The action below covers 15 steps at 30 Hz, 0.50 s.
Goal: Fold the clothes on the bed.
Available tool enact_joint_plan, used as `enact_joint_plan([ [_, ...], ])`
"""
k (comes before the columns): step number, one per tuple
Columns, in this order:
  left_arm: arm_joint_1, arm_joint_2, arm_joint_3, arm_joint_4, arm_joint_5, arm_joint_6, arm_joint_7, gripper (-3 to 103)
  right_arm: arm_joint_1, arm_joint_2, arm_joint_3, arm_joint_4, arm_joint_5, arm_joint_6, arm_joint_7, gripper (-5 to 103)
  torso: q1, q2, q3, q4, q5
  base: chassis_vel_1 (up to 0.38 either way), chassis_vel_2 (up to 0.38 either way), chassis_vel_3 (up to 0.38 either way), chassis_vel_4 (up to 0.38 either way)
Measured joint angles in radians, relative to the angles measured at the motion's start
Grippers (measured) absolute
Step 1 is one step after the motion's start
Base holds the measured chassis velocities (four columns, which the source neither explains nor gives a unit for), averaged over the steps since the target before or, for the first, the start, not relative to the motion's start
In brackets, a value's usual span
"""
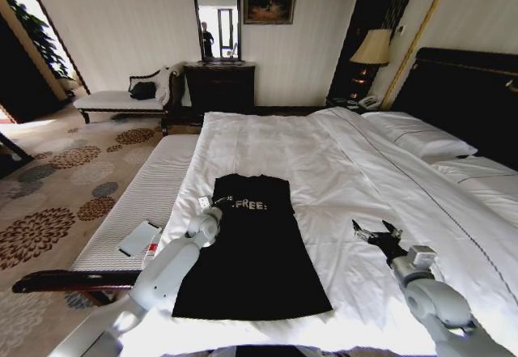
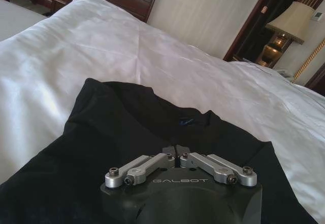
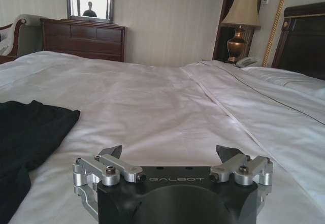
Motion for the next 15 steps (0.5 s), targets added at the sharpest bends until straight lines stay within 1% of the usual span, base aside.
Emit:
enact_joint_plan([
  [12, -0.033, -0.066, 0.033, 0.055, 0.009, -0.002, -0.013, 0, -0.007, 0.003, 0.003, 0.001, -0.001, 0.0, 0.0, 100, 0.0, 0.0, 0.0, -0.0001, -0.0001, 0.0, 0.0, 0.0, 0.0],
  [15, -0.033, -0.066, 0.042, 0.055, 0.012, -0.002, -0.013, 0, -0.008, 0.003, 0.004, 0.002, -0.001, 0.0, 0.0, 100, 0.0, 0.0, 0.0, -0.0002, -0.0001, 0.0, 0.0, 0.0, 0.0],
])
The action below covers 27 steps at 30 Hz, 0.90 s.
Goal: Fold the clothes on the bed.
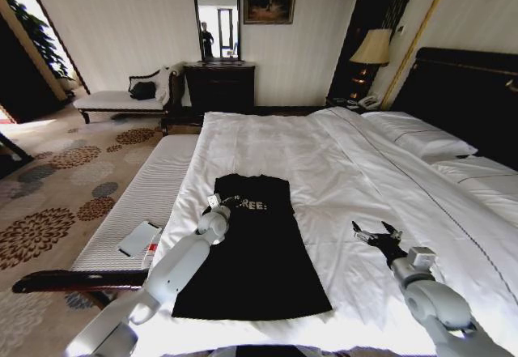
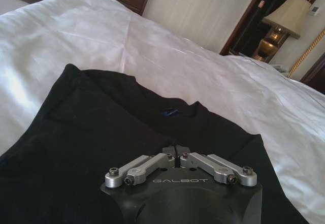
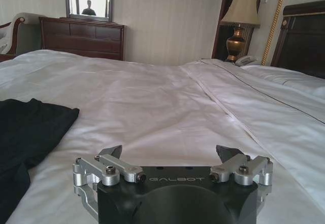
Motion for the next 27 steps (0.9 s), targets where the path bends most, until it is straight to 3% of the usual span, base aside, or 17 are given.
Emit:
enact_joint_plan([
  [6, 0.016, 0.027, 0.022, -0.016, 0.01, 0.008, -0.004, -3, 0.0, -0.002, 0.0, 0.001, 0.001, 0.0, -0.001, 100, 0.0, 0.0, 0.0, 0.0003, 0.0, 0.0, 0.0, 0.0, 0.0],
  [11, 0.026, 0.041, 0.003, -0.04, 0.01, 0.028, -0.016, 17, 0.01, -0.002, -0.011, 0.0, 0.0, -0.001, -0.005, 100, 0.0, 0.0, 0.0, 0.0, -0.0001, 0.0, 0.0, 0.0, 0.0],
  [13, 0.029, 0.045, -0.001, -0.05, 0.011, 0.03, -0.018, 17, 0.012, -0.003, -0.013, 0.0, 0.0, -0.001, -0.005, 100, 0.0, 0.0, 0.0, 0.0, -0.0001, 0.0, 0.0, 0.0, 0.0],
  [14, 0.034, 0.058, -0.005, -0.07, 0.016, 0.032, -0.019, 23, 0.017, -0.007, -0.016, -0.002, 0.001, -0.002, -0.005, 100, 0.0, 0.0, 0.0, 0.0, -0.0001, 0.0, 0.0, 0.0, 0.0],
  [16, 0.045, 0.085, -0.008, -0.1, 0.055, 0.034, -0.022, 33, 0.025, -0.016, -0.018, -0.003, 0.003, -0.006, -0.015, 100, 0.0, 0.0, 0.0, 0.0, -0.0001, 0.0, 0.0, 0.0, 0.0],
  [19, 0.057, 0.108, -0.006, -0.123, 0.092, 0.034, -0.018, 39, 0.029, -0.023, -0.02, -0.003, 0.003, -0.011, -0.025, 100, 0.0, 0.0, 0.0, 0.0001, -0.0002, 0.0, 0.0, 0.0, 0.0],
  [20, 0.078, 0.137, -0.004, -0.16, 0.106, 0.034, -0.014, 49, 0.034, -0.031, -0.024, -0.003, 0.002, -0.015, -0.031, 100, 0.0, 0.0, 0.0, 0.0001, -0.0002, 0.0, 0.0, 0.0, 0.0],
  [23, 0.102, 0.163, -0.017, -0.203, 0.097, 0.035, -0.014, 55, 0.049, -0.041, -0.031, -0.003, 0.006, -0.019, -0.033, 100, 0.0, 0.0, 0.0, 0.0002, -0.0003, 0.0, 0.0, 0.0, 0.0],
  [27, 0.131, 0.22, -0.101, -0.261, 0.042, 0.044, -0.02, 77, 0.09, -0.073, -0.051, -0.015, 0.012, -0.039, -0.06, 100, 0.0, 0.0, 0.0, 0.0, -0.0002, 0.0, 0.0, 0.0, 0.0],
])
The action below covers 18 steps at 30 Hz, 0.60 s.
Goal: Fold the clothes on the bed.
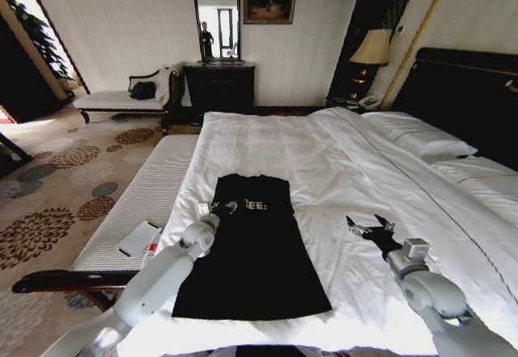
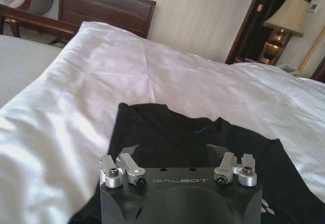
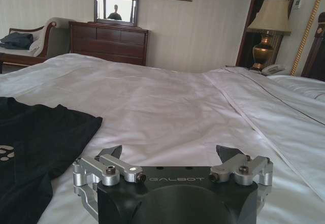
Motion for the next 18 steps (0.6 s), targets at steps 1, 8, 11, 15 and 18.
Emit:
enact_joint_plan([
  [1, 0.0, 0.0, 0.0, 0.0, 0.0, 0.0, 0.0, 77, 0.0, 0.0, 0.0, 0.0, 0.0, 0.0, 0.0, 100, 0.0, 0.0, 0.0, 0.0, 0.0, 0.0, 0.0, 0.0, 0.0],
  [8, -0.006, 0.114, -0.052, 0.015, 0.079, -0.032, 0.087, 97, 0.118, -0.06, -0.085, -0.059, -0.005, -0.006, -0.004, 100, 0.0, 0.0, 0.0, 0.0, -0.0002, 0.0, 0.0, 0.0, 0.0],
  [11, -0.009, 0.159, -0.051, 0.022, 0.124, -0.05, 0.123, 100, 0.184, -0.081, -0.137, -0.124, -0.042, 0.063, 0.008, 100, 0.0, 0.0, 0.0, 0.0006, 0.0003, 0.0, 0.0, 0.0, 0.0],
  [15, -0.031, 0.167, -0.05, 0.056, 0.129, -0.07, 0.13, 100, 0.304, -0.101, -0.218, -0.224, -0.095, 0.153, 0.01, 100, 0.0, 0.0, 0.0, 0.0002, 0.0, 0.0, 0.0, 0.0, 0.0],
  [18, -0.071, 0.142, -0.046, 0.091, 0.152, -0.048, 0.1, 100, 0.397, -0.111, -0.279, -0.32, -0.174, 0.272, -0.002, 100, 0.0, 0.0, 0.0, -0.0001, 0.0002, 0.0, 0.0, 0.0, 0.0],
])
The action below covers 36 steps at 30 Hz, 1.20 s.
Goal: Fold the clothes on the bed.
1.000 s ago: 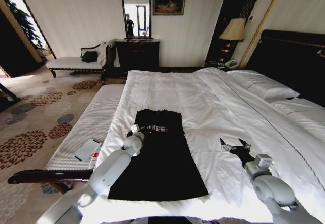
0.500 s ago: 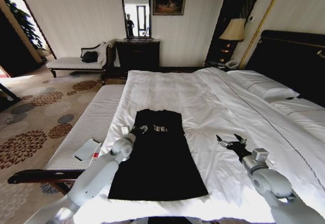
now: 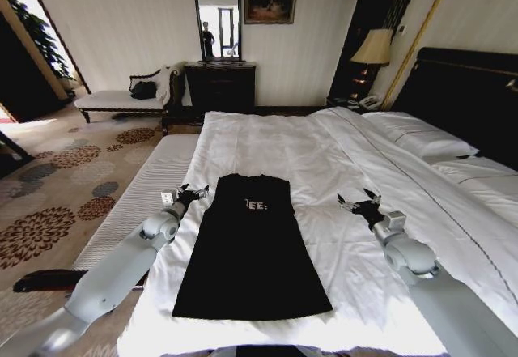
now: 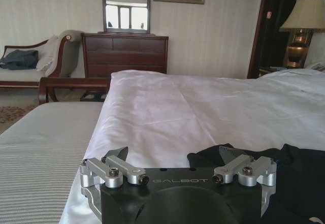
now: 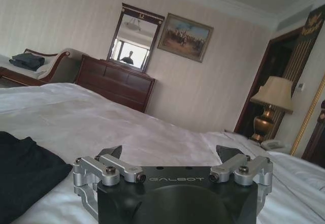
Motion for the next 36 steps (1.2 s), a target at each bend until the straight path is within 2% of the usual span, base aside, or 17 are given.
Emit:
enact_joint_plan([
  [7, -0.051, -0.041, 0.011, 0.077, 0.1, 0.01, -0.062, 101, 0.115, 0.012, -0.078, -0.114, -0.174, 0.174, 0.052, 100, 0.0, 0.0, 0.0, -0.0004, 0.0001, 0.0, 0.0, 0.0, 0.0],
  [9, -0.05, -0.043, 0.009, 0.089, 0.11, 0.008, -0.081, 101, 0.143, 0.014, -0.126, -0.13, -0.214, 0.201, 0.152, 100, 0.0, 0.0, 0.0, 0.0, -0.0002, 0.0, 0.0, 0.0, 0.0],
  [10, -0.045, -0.043, 0.005, 0.092, 0.114, 0.001, -0.084, 100, 0.155, 0.017, -0.147, -0.133, -0.277, 0.189, 0.226, 100, 0.0, 0.0, 0.0, 0.0006, 0.0004, 0.0, 0.0, 0.0, 0.0],
  [12, -0.038, -0.043, 0.0, 0.092, 0.115, -0.006, -0.078, 100, 0.159, 0.019, -0.148, -0.131, -0.328, 0.162, 0.25, 100, 0.0, 0.0, 0.0, 0.0009, 0.0001, 0.0, 0.0, 0.0, 0.0],
  [15, -0.025, -0.04, -0.005, 0.095, 0.104, -0.052, -0.027, 100, 0.158, 0.02, -0.119, -0.109, -0.365, 0.055, 0.18, 100, 0.0, 0.0, 0.0, 0.0001, -0.0002, 0.0, 0.0, 0.0, 0.0],
  [18, -0.021, -0.038, -0.004, 0.1, 0.089, -0.083, -0.012, 100, 0.168, 0.02, -0.112, -0.12, -0.349, 0.043, 0.117, 100, 0.0, 0.0, 0.0, -0.0005, -0.0001, 0.0, 0.0, 0.0, 0.0],
  [19, -0.019, -0.037, -0.001, 0.104, 0.077, -0.103, -0.013, 100, 0.176, 0.016, -0.111, -0.127, -0.321, 0.039, 0.08, 100, 0.0, 0.0, 0.0, -0.0004, 0.0001, 0.0, 0.0, 0.0, 0.0],
  [21, -0.012, -0.028, 0.007, 0.097, 0.037, -0.115, -0.076, 100, 0.193, -0.008, -0.137, -0.127, -0.103, 0.003, 0.0, 100, 0.0, 0.0, 0.0, 0.0, 0.0, 0.0, 0.0, 0.0, 0.0],
  [22, -0.012, -0.028, 0.007, 0.097, 0.037, -0.115, -0.076, 100, 0.193, -0.008, -0.137, -0.127, -0.103, 0.003, 0.0, 100, 0.0, 0.0, 0.0, 0.0, 0.0, 0.0, 0.0, 0.0, 0.0],
  [23, -0.011, -0.025, 0.01, 0.089, 0.032, -0.11, -0.101, 100, 0.199, -0.016, -0.147, -0.121, -0.021, -0.019, -0.021, 100, 0.0, 0.0, 0.0, 0.0002, 0.0001, 0.0, 0.0, 0.0, 0.0],
  [24, -0.007, -0.009, 0.007, 0.063, 0.03, -0.068, -0.11, 100, 0.215, -0.03, -0.171, -0.107, 0.145, -0.078, -0.046, 100, 0.0, 0.0, 0.0, 0.0, -0.0004, 0.0, 0.0, 0.0, 0.0],
  [26, -0.006, -0.001, 0.006, 0.054, 0.031, -0.054, -0.107, 100, 0.222, -0.034, -0.181, -0.103, 0.204, -0.1, -0.051, 100, 0.0, 0.0, 0.0, 0.0001, -0.0003, 0.0, 0.0, 0.0, 0.0],
  [29, -0.036, 0.029, 0.029, 0.037, -0.016, -0.029, -0.027, 100, 0.278, -0.065, -0.218, -0.083, 0.527, -0.263, -0.08, 100, 0.0, 0.0, 0.0, 0.0013, 0.0002, 0.0, 0.0, 0.0, 0.0],
  [31, -0.048, 0.029, 0.038, 0.041, -0.022, -0.029, -0.012, 100, 0.284, -0.073, -0.218, -0.079, 0.57, -0.287, -0.084, 100, 0.0, 0.0, 0.0, 0.0013, 0.0001, 0.0, 0.0, 0.0, 0.0],
  [32, -0.089, 0.021, 0.072, 0.062, -0.06, -0.031, 0.049, 100, 0.303, -0.097, -0.214, -0.069, 0.729, -0.378, -0.102, 100, 0.0, 0.0, 0.0, 0.0, 0.0, 0.0, 0.0, 0.0, 0.0],
  [34, -0.123, 0.02, 0.09, 0.074, -0.167, -0.006, 0.128, 100, 0.348, -0.112, -0.211, -0.074, 0.917, -0.492, -0.118, 100, 0.0, 0.0, 0.0, -0.0015, -0.0003, 0.0, 0.0, 0.0, 0.0],
  [36, -0.134, 0.019, 0.091, 0.081, -0.218, 0.01, 0.155, 100, 0.372, -0.113, -0.214, -0.084, 0.972, -0.529, -0.122, 100, 0.0, 0.0, 0.0, -0.0014, -0.0001, 0.0, 0.0, 0.0, 0.0],
])
